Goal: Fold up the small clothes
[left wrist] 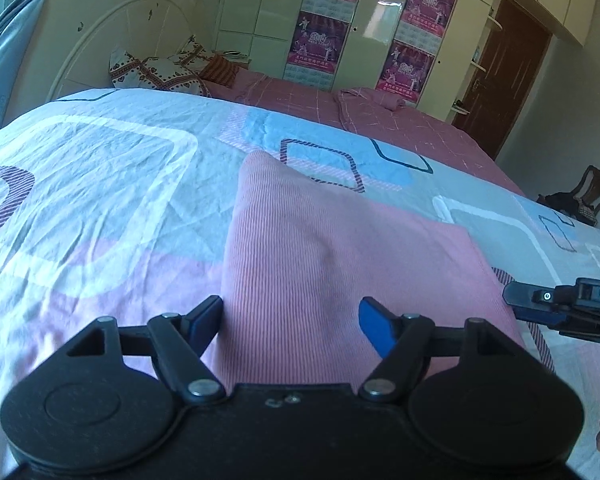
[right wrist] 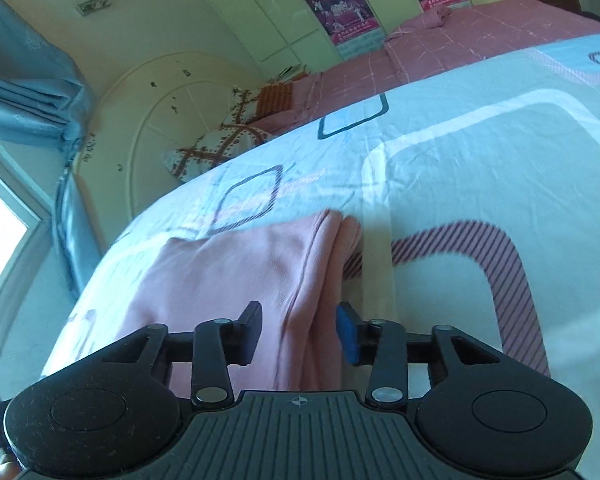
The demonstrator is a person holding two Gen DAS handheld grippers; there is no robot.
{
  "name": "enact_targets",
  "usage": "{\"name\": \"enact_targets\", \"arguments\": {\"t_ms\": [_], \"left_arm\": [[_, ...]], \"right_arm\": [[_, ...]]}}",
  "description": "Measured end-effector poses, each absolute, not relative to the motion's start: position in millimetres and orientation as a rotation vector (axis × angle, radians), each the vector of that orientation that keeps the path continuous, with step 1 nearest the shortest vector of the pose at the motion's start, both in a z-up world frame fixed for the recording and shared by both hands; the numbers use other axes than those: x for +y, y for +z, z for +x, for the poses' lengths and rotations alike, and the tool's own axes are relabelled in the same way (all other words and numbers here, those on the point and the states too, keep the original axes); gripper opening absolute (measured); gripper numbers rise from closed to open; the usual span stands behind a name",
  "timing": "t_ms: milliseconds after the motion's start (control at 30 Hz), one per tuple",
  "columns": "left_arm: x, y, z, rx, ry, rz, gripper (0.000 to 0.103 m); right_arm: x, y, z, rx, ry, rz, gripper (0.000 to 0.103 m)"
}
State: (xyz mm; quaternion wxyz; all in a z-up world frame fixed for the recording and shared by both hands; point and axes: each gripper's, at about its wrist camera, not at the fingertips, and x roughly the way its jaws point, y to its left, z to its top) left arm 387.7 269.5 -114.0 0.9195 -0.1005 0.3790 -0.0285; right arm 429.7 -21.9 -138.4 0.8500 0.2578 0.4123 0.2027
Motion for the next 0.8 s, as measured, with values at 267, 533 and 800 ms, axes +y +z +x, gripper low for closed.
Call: {"name": "enact_targets", "arguments": {"t_ms": [267,533,800], "left_arm": [[268,-114,355,0.802,-0.046,-0.224,0.072],[265,-124,349,0.817,-0.055,-0.171,0.075],[270,-127,336,0.827,-0.091,-0.167,0.073]], "right_arm": [[-12,-132,366,0.896,0.457,0.505,0.040],[-5,-154,351,0.965,0.395,0.496,0.018],[-12,-139,329,0.868,0.376,0.463,0.020]]}}
